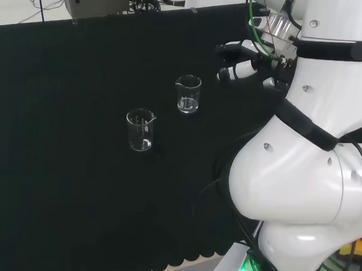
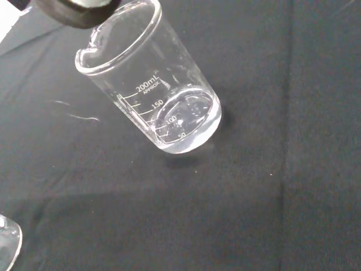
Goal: Pick up the beaker on the right.
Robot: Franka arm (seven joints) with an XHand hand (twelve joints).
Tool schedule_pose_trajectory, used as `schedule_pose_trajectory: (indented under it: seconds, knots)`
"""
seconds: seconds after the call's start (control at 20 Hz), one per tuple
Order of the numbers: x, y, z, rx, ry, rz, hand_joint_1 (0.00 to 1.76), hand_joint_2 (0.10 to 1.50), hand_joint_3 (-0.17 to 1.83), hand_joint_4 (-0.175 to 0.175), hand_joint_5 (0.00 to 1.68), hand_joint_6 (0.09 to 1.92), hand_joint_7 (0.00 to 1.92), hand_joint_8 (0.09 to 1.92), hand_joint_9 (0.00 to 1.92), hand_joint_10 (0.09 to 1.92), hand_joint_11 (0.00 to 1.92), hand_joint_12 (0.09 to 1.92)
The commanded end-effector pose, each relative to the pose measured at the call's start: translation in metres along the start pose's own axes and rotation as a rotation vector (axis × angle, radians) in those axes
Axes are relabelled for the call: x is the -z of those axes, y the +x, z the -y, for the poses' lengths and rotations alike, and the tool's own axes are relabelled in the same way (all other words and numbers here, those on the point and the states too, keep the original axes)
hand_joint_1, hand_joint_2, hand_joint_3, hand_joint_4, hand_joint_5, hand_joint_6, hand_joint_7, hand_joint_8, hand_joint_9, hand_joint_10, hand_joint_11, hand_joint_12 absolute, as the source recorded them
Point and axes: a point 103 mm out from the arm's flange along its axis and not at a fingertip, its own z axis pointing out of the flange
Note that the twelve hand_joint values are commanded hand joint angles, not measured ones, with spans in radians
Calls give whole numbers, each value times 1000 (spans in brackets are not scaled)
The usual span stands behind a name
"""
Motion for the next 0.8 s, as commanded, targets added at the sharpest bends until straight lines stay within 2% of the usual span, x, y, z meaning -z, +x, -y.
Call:
schedule_pose_trajectory:
  seconds: [0.05, 0.25, 0.8]
  knots:
    - [-10, -4, -9, 58, 4, -31, 791, 784, 57, -66, 397, 87, 248, 713, 368, 690, 31, 1416]
    - [-18, 9, -16, 66, 13, -23, 803, 769, 58, -70, 338, 87, 195, 702, 321, 682, 20, 1421]
    - [-36, 8, -21, 68, 26, -30, 805, 761, 67, -71, 355, 87, 208, 715, 335, 691, 27, 1425]
